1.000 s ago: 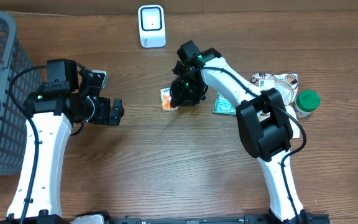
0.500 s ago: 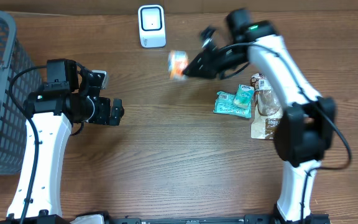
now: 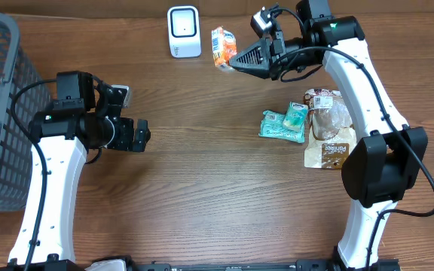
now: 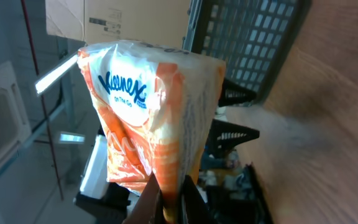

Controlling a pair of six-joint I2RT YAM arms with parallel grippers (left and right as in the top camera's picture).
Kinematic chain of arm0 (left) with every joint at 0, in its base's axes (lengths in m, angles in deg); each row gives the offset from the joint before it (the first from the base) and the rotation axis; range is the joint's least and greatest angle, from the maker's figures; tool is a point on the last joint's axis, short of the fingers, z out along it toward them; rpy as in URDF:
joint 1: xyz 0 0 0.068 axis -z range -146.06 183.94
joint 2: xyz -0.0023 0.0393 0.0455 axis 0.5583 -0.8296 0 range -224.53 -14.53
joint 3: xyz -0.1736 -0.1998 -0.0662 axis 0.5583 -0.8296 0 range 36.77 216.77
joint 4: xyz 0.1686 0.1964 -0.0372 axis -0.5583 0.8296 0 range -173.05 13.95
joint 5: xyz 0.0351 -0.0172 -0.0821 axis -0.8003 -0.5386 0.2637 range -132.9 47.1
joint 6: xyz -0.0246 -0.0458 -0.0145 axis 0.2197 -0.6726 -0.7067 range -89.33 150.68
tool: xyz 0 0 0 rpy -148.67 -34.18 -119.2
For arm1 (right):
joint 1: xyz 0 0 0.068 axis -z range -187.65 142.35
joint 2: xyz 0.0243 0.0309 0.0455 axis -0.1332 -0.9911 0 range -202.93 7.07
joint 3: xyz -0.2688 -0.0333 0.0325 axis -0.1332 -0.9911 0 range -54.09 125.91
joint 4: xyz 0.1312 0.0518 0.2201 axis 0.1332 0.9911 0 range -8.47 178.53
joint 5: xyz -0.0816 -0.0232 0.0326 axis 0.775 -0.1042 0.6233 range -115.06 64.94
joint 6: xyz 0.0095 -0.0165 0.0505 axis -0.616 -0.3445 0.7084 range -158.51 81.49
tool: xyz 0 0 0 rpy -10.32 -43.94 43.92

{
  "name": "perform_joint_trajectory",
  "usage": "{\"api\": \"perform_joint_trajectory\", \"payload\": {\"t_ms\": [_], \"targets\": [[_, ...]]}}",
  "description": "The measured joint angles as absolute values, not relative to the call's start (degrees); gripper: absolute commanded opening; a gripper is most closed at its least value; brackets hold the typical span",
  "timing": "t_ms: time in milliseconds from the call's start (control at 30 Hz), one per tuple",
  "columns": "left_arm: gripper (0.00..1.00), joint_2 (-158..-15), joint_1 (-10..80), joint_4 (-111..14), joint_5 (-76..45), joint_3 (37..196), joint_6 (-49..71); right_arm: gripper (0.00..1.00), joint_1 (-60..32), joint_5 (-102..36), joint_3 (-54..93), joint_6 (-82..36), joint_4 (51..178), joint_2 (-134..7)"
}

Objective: Scan the item barcode
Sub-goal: 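Lift the orange pack and carry it toward the scanner, then hold the orange Kleenex pack in front of the scanner window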

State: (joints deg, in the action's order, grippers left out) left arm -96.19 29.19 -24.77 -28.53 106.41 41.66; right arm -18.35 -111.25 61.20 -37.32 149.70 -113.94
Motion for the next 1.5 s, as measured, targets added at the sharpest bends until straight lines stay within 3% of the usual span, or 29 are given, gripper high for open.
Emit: {"api": "perform_joint_trajectory", "payload": {"t_ms": [200, 300, 467, 600, 1000, 1200, 1500], "targets": [[1.0, -96.19, 29.19, -24.73, -28.55, 106.41, 41.68, 0.04, -21.35, -88.41, 62.6, -30.28, 148.82, -114.08], [1.0, -96.19, 29.19, -24.77, -28.53, 106.41, 41.68, 0.04, -25.11, -70.22, 69.26, -25.72, 148.62, -114.32], [1.0, -96.19, 29.19, -24.77, -28.53, 106.41, 41.68, 0.04, -31.29, -39.54, 76.52, -23.09, 138.35, -114.27], [1.0, -96.19, 29.19, -24.75, -28.53, 106.41, 41.68, 0.04, -36.23, -18.55, 76.59, -28.14, 126.59, -115.82], [0.99, -96.19, 29.19, -24.79, -28.55, 106.39, 41.68, 0.04, -39.31, -0.89, 76.87, -64.05, 90.99, -135.28], [1.0, -96.19, 29.19, -24.77, -28.53, 106.41, 41.68, 0.04, -39.29, 0.16, 76.87, -80.18, 86.0, -143.01], [1.0, -96.19, 29.19, -24.75, -28.53, 106.41, 41.68, 0.04, -39.29, 2.69, 76.87, -87.7, 81.57, -146.27]]}}
